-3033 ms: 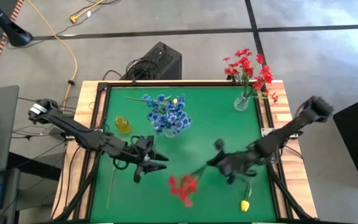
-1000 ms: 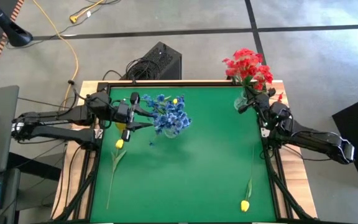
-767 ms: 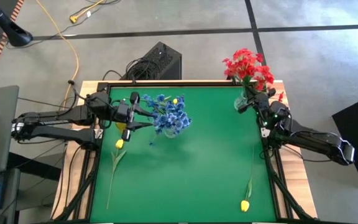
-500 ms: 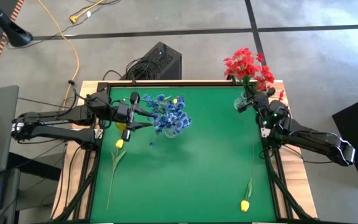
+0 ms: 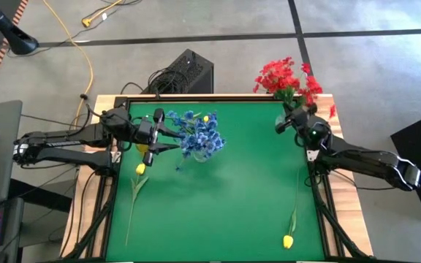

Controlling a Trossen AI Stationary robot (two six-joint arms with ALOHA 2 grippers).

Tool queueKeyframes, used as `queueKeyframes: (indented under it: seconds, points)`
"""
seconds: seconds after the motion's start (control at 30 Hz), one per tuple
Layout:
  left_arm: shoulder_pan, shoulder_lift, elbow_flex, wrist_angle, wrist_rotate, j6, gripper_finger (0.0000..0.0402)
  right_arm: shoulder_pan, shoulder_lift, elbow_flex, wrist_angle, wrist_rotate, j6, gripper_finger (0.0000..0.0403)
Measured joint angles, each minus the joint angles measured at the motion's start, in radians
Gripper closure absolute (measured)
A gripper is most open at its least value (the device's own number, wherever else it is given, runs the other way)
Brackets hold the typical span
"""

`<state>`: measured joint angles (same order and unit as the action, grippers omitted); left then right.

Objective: Sort flowers into vase by color
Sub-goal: Put the red flowers into the right transparent vase

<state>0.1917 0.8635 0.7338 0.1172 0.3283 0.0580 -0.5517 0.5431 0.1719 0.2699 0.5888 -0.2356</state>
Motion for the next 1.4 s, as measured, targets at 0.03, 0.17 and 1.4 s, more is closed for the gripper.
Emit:
queueKeyframes:
  seconds: [0.03, 0.17, 1.4]
  points:
    - [0.0, 0.0, 0.0, -0.003, 0.0, -0.003, 0.026, -0.004, 0.004, 0.0, 0.0, 0.0, 0.0, 0.0368]
    - [0.0, 0.0, 0.0, -0.008, 0.0, -0.015, 0.026, -0.021, 0.008, 0.0, -0.005, 0.0, -0.005, 0.0367]
    - [0.0, 0.0, 0.001, -0.049, 0.0, -0.018, 0.026, -0.03, 0.008, 0.0, -0.112, 0.015, 0.21, 0.035]
